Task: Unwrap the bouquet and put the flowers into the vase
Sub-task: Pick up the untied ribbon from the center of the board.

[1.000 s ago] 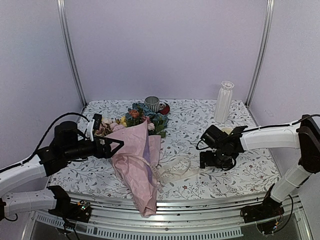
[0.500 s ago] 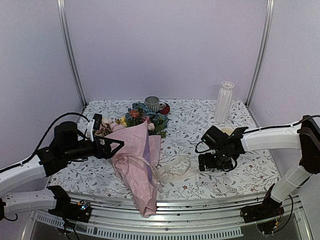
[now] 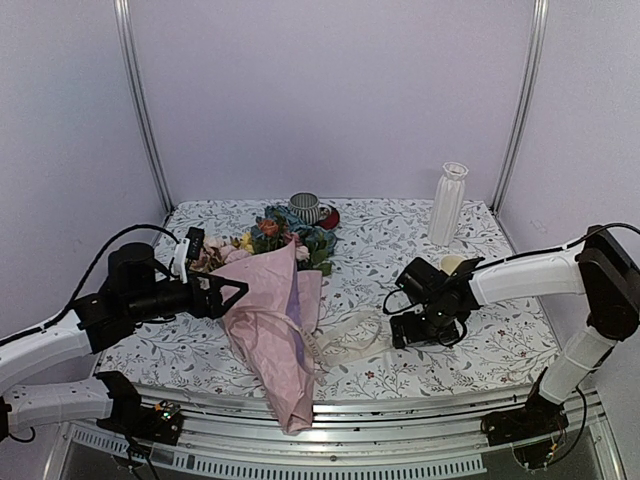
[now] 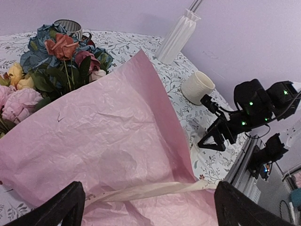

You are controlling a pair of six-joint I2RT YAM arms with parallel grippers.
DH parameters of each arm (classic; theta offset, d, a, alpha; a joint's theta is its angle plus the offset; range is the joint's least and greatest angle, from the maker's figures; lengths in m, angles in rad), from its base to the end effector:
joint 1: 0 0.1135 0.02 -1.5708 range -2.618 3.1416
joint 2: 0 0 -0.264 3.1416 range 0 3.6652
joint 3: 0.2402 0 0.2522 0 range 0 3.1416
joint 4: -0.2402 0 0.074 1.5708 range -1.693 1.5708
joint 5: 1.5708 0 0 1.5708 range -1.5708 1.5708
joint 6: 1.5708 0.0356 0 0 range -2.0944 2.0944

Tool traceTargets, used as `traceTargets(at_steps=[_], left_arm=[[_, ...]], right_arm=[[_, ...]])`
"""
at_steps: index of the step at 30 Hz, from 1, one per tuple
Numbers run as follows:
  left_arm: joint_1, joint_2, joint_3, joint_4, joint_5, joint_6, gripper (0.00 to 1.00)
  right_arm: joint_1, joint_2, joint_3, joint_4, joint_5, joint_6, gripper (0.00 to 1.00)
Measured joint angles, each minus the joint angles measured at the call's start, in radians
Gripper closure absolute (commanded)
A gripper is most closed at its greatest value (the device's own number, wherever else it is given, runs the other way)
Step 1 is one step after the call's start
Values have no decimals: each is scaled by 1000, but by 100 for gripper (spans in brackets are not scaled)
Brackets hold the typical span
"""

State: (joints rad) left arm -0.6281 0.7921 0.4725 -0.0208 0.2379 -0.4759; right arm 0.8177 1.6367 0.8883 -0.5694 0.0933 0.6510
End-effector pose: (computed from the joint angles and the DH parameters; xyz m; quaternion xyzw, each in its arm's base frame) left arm 0.1475 -0.1175 0.2452 0.1299 0.8033 -0.3830 0.4371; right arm 0.1974 0.2057 0.1482 -0.0766 0.9880 0.0501 0.1245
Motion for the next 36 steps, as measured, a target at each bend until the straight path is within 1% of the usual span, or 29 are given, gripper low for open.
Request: traceTargets(at_steps=[15,23,30,36], left_arm=[[0,17,0,0,-3,5,2],[0,17,0,-2,-9,5,2],[0,17,0,-2,-11,5,2],[0,17,0,-2,-11,5,2]], right_arm=[[0,50,37,70,-2,-43,2],[4,61,50,129,-51,-60,2],[7,60,50,132,-52,-61,2],[7,47,46,98,-45,-64,2]])
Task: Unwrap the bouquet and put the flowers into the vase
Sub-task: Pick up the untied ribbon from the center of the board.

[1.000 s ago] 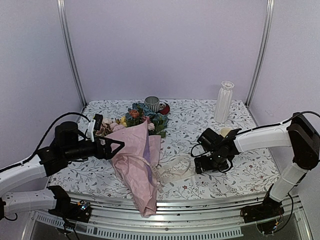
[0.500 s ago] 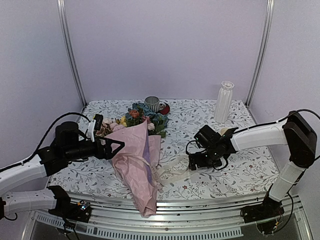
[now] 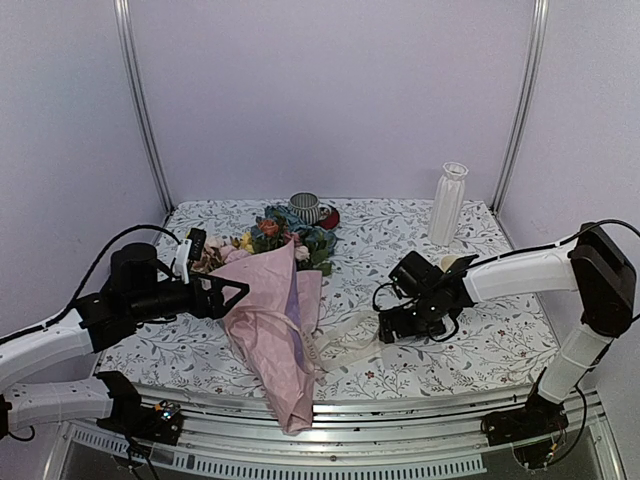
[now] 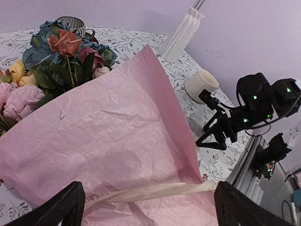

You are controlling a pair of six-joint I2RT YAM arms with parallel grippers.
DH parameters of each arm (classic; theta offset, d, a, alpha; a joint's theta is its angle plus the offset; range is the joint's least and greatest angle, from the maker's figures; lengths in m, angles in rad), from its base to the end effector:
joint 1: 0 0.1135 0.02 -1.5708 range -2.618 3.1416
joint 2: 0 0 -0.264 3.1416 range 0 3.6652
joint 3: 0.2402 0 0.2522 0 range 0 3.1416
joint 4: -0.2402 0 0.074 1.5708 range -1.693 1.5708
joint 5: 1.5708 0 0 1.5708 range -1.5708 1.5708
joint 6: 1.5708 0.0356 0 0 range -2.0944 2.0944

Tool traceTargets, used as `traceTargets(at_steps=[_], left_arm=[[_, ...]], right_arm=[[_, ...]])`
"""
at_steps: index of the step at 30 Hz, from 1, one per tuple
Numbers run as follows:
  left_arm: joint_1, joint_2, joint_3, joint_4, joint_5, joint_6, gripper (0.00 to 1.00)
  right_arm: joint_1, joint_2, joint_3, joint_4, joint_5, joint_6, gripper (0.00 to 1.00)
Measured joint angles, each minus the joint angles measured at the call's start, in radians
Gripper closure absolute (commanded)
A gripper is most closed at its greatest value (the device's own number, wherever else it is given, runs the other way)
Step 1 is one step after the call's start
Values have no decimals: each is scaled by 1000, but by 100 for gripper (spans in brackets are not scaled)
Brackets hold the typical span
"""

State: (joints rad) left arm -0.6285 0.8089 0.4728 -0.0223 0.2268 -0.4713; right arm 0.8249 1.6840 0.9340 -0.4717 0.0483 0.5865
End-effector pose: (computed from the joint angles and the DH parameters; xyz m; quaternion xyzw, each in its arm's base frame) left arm 0.1495 -0.1185 0.2422 0.1284 0.8090 -0.3751 0.4340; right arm 0.2099 0.2246 0.1498 -0.1129 0.9780 0.0945 0.1476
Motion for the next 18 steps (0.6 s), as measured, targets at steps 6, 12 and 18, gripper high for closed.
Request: traceTargets(at_steps=[6,12,18], left_arm=[[0,-2,0,-1,0,0,2],[-2,-23,0,-7,-5,0,2],[-2,-29,0,-8,-9,0,2]], right_arm=[[0,-3,-2,-22,5,-1,3],[23,0,0,-27,0,-42,3],[66,7,17,-59,13,-101,4]])
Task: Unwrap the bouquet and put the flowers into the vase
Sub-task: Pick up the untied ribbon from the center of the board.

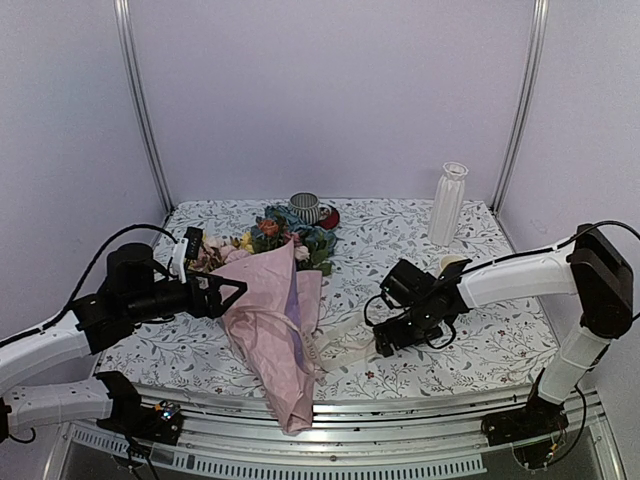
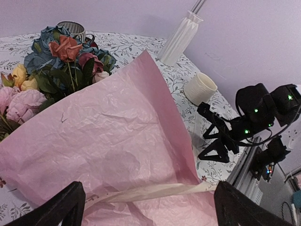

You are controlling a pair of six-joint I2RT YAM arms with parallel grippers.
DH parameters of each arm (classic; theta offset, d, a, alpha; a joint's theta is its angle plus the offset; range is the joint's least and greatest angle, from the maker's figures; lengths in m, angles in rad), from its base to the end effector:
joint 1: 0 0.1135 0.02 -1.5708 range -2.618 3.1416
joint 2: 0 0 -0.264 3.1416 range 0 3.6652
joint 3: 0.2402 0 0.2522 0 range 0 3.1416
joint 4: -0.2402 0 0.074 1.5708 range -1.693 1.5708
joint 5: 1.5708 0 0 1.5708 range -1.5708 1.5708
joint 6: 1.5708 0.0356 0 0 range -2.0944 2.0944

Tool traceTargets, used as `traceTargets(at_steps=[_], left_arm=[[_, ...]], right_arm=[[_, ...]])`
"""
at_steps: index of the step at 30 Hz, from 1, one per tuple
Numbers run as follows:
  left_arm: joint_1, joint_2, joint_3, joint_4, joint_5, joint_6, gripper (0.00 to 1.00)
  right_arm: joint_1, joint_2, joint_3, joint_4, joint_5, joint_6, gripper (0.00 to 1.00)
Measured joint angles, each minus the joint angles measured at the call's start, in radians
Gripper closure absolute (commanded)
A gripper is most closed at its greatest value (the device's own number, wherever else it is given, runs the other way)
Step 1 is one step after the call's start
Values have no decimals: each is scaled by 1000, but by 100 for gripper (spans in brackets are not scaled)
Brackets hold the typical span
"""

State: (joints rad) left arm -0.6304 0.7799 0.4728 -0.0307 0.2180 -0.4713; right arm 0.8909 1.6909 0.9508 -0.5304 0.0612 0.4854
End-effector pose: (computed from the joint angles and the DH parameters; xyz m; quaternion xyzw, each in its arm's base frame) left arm 0.1462 -0.1162 0.2462 0.1272 0.8035 -0.3765 0.4433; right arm 0.1937 0.2361 0.1501 -0.1945 0.9690 0.0716 0.1347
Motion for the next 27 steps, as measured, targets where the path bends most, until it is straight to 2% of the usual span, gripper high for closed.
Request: traceTargets(at_steps=[10,20,27], left_arm=[[0,0,0,-1,0,0,2],[-1,0,0,-2,-3,0,2],[-2,0,0,-5,-4,0,2]], right_arm=[[47,1,58,-23,8,-61,13],[65,71,97,-27,13,-79,24],[74,105,110,-26,17,-83,25]])
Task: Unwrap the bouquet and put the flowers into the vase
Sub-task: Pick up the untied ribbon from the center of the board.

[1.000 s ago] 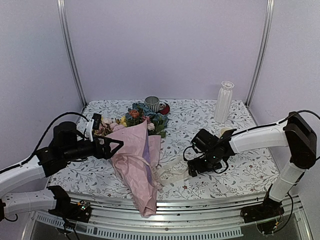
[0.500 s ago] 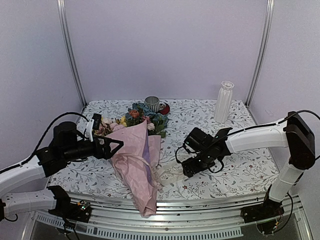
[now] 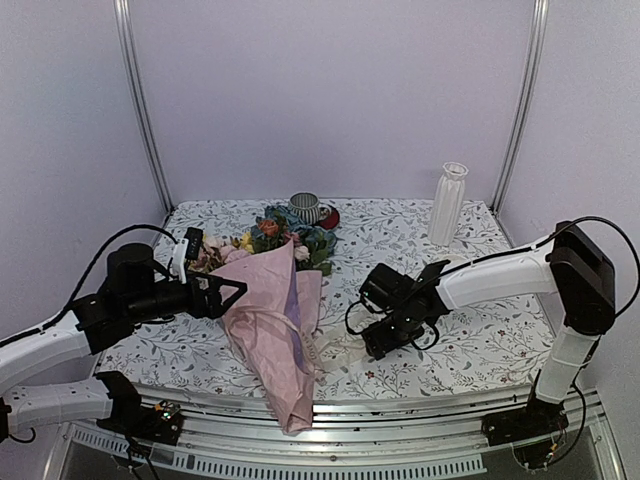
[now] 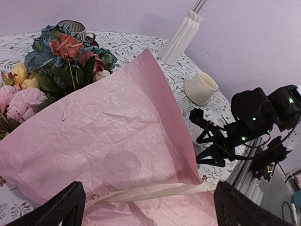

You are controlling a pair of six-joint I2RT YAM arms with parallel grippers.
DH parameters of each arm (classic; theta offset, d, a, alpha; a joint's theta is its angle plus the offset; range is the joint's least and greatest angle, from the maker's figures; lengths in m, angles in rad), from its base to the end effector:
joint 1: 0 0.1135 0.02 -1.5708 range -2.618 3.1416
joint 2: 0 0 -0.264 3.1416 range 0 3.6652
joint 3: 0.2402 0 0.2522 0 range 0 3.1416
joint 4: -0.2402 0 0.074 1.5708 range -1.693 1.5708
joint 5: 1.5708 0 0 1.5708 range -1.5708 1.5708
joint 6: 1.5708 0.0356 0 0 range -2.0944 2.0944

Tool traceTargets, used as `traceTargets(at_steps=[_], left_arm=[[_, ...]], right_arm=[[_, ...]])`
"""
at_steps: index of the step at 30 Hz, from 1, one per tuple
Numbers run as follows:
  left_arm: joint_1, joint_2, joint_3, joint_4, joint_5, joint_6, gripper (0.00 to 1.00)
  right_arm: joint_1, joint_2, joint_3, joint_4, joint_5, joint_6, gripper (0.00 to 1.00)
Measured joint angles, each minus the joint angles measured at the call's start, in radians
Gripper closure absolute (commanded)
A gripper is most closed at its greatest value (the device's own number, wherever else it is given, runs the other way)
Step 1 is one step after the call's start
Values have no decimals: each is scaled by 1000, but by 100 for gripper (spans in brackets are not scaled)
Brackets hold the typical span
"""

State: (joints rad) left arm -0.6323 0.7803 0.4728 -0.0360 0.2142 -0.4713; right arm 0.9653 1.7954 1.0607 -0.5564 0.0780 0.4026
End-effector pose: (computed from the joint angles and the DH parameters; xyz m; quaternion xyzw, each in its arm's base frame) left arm 0.1459 -0.1163 0.2456 0.1267 0.8053 -0.3746 0.4418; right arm 0.1907 0.2706 0.1459 -0.2695 0.9521 0.0581 0.1324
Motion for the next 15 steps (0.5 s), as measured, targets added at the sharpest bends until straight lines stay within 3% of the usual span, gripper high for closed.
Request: traceTargets(at_steps=[9,15], left_arm=[[0,3,2,-1,-2,0,3],[0,3,3,-3,-3,0,3]], right_arm=[[21,31,32,3,24,-6,31],[23,41,42,8,24,-22,48]])
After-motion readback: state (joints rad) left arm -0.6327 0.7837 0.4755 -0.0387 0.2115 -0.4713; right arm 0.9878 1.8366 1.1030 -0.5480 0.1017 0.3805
